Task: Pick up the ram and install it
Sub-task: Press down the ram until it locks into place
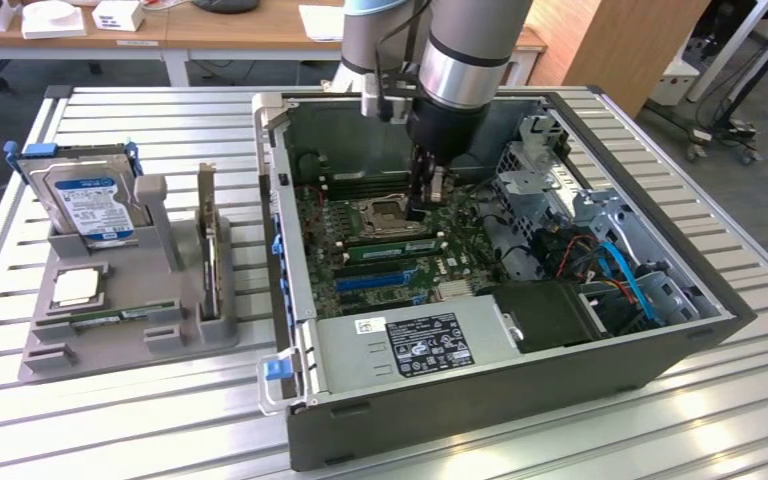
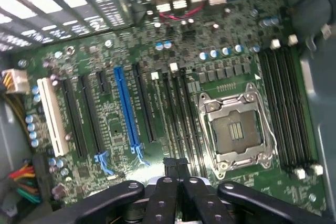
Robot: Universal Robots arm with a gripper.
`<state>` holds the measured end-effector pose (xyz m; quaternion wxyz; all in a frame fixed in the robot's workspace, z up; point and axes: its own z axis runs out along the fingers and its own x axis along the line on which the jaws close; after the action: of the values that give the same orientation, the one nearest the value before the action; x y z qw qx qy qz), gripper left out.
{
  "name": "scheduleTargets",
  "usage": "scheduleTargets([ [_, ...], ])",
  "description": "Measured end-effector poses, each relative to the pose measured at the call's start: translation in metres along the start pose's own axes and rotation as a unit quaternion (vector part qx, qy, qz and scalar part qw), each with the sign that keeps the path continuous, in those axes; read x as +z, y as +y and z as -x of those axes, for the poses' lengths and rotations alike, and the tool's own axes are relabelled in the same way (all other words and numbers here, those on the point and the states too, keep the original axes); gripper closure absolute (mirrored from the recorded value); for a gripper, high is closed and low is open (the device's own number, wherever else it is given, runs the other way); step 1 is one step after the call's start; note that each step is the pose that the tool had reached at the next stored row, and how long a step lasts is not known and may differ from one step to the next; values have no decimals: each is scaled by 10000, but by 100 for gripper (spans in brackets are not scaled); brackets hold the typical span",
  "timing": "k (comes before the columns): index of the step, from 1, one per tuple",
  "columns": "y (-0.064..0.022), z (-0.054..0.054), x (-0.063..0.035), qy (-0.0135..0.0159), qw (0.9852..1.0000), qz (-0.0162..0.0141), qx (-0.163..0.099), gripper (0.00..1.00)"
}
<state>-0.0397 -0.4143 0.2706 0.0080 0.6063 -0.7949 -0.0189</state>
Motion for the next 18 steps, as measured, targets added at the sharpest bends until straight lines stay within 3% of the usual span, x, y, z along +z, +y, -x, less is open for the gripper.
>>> scheduleTargets([
  [4,-1,0,5,-15,9993,-4,367,90],
  [8,0,0,10,-29,9974,-8,727,90],
  [14,-1,0,17,-51,9919,-13,1268,90],
  [18,-1,0,22,-65,9866,-17,1632,90],
])
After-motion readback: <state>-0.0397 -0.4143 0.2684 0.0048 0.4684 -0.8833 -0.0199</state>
